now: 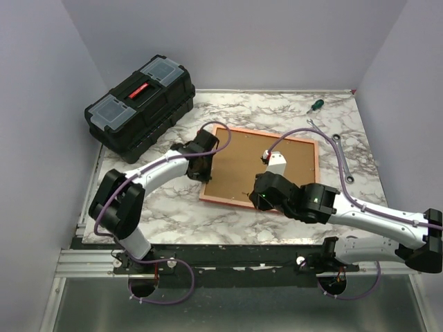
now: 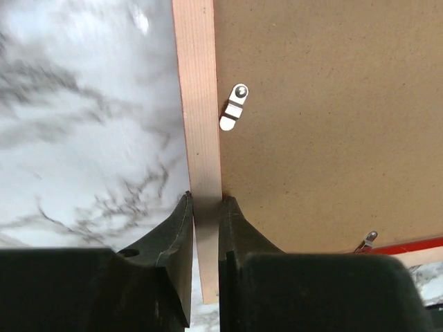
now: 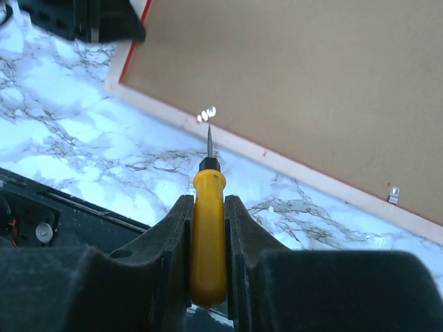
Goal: Take the photo out of the frame
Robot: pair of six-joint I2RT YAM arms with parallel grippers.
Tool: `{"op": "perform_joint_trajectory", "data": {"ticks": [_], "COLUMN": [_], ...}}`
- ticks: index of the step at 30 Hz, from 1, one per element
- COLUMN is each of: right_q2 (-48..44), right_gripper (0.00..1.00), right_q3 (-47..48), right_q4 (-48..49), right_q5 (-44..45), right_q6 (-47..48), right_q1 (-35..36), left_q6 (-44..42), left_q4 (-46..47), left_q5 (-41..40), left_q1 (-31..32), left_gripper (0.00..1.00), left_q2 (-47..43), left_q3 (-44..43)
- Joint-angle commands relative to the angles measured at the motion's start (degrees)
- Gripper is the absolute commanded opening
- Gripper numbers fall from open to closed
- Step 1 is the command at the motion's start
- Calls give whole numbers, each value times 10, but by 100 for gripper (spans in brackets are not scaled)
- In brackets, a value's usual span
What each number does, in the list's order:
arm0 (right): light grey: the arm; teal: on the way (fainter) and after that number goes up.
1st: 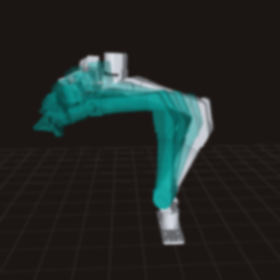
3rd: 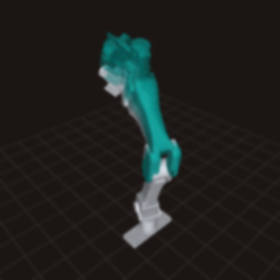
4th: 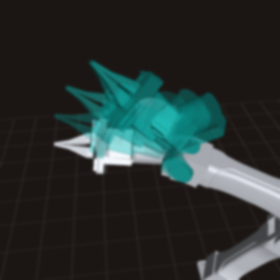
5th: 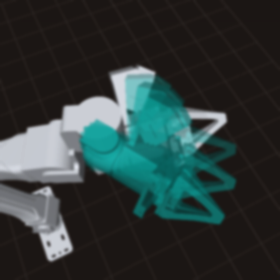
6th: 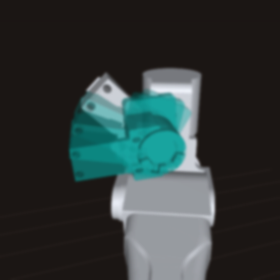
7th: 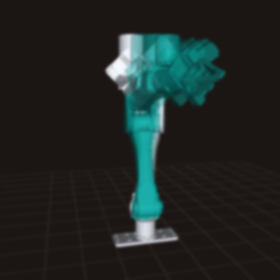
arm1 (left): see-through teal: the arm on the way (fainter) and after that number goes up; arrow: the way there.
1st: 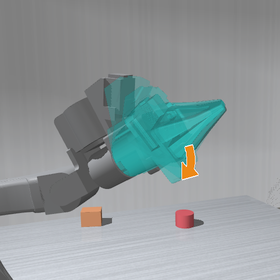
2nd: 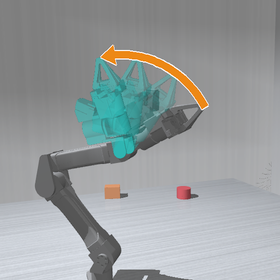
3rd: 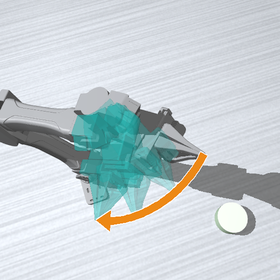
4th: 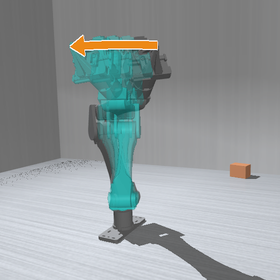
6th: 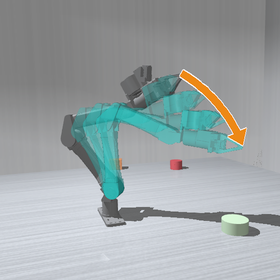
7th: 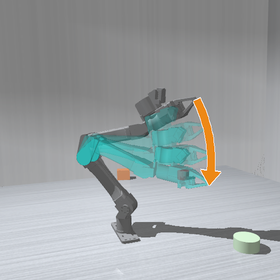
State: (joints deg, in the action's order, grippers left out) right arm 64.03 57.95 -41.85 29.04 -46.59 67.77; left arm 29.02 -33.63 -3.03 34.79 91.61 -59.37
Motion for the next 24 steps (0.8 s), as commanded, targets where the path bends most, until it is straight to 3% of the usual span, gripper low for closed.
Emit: {"op": "perform_joint_trajectory", "data": {"ticks": [1, 5, 10, 12, 14, 15, 19, 24], "right_q2": [-24, -29, -48, -53, -56, -57, -61, -71], "right_gripper": [1, 1, 1, 1, 1, 1, 1, 0], "right_q3": [-13, -6, -12, -14, -16, -17, -18, -14], "right_q4": [-8, -21, -21, -22, -19, -18, -8, -15], "right_q5": [7, 9, 19, 21, 22, 22, 24, 25], "right_q6": [-15, -19, -19, -20, -21, -20, -18, -23], "right_q1": [1, 1, 1, 1, 1, 1, 1, 1], "left_q6": [-99, -52, 19, 94, 200, 253, 448, 492], "left_q4": [-57, -15, 27, 78, 149, 184, 313, 226], "left_q5": [-17, 72, 68, 89, 144, 173, 198, 127], "left_q1": [-55, -108, -109, -109, -107, -105, -78, -26], "left_gripper": [10, 48, 58, 69, 88, 93, 98, 98], "left_q2": [56, 33, -74, -152, -219, -245, -281, -225], "left_q3": [-116, -102, -24, 49, 139, 186, 287, 218]}}
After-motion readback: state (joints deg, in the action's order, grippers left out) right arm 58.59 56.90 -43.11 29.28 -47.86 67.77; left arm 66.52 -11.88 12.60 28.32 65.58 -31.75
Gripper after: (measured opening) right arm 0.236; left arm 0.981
